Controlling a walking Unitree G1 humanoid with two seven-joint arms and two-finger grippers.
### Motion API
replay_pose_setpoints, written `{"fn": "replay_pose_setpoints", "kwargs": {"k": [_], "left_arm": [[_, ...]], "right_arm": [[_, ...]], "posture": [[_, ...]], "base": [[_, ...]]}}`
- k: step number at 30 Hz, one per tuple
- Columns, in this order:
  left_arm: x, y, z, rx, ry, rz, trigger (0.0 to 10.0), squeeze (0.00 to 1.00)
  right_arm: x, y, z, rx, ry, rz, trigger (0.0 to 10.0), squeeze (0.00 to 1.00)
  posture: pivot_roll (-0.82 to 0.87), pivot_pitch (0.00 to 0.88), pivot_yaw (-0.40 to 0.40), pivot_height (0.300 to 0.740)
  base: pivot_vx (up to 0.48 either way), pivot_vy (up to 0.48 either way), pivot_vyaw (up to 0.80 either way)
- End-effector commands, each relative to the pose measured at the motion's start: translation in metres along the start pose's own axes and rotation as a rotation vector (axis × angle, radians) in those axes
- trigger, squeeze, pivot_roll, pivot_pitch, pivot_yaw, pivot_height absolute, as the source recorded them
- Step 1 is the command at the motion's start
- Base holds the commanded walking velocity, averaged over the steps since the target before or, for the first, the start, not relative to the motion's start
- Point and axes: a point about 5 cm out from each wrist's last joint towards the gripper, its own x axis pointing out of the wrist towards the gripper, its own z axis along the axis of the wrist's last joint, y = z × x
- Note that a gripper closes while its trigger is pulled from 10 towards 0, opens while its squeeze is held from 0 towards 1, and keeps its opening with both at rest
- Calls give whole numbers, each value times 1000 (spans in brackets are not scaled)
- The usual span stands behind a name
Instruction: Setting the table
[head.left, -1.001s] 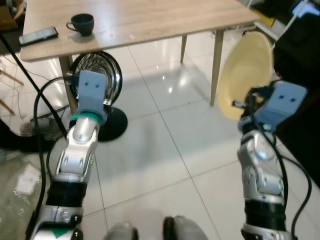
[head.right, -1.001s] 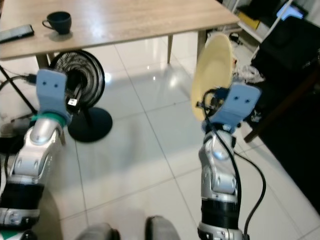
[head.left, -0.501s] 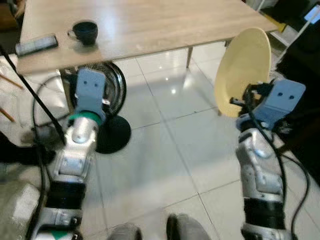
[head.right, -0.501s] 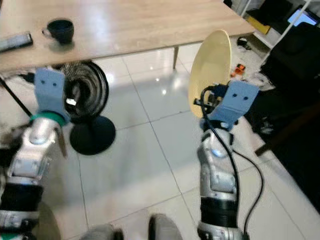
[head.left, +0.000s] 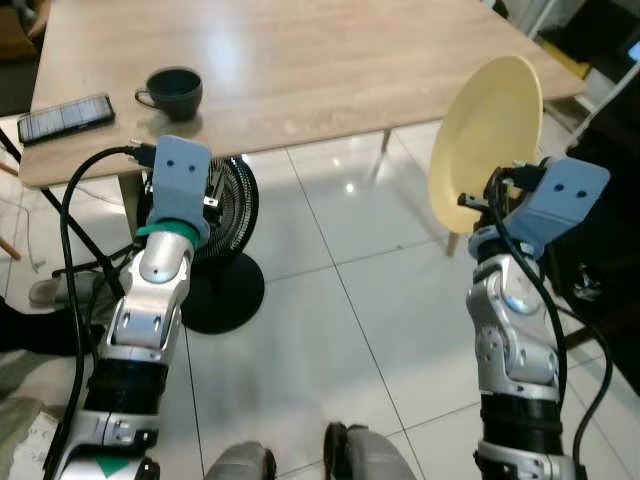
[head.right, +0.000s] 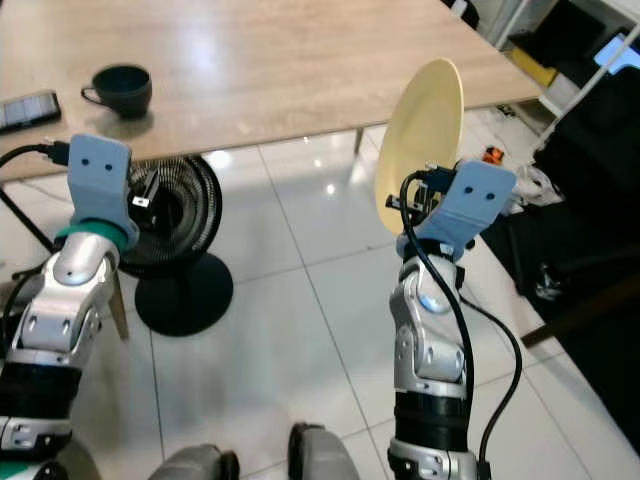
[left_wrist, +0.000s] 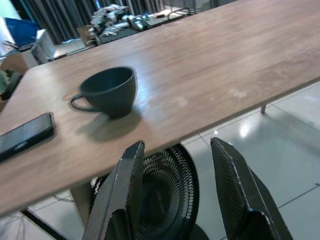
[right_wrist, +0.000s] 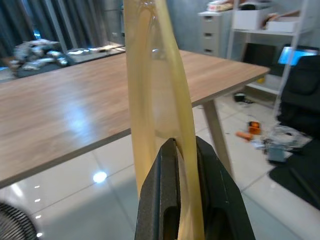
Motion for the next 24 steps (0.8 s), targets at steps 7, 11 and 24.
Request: {"fn": "replay_pose_setpoints", "kwargs": {"k": [7, 11, 24], "left_arm": [[-2, 3, -4, 19, 6, 7, 10000, 0], [-1, 4, 0, 29, -12, 8, 10000, 0], [1, 6, 4, 41, -33, 10, 10000, 0]], "right_arm": [[1, 1, 3, 13, -19, 9, 10000, 0], [1, 3, 3, 17, -21, 18, 10000, 0], [0, 14, 4, 42, -23, 102, 10000, 0]], "posture": [[55, 7, 12, 740], [56, 1, 12, 740], [58, 0, 13, 740]], "base": [[454, 0, 0], [454, 0, 0], [454, 0, 0]]}}
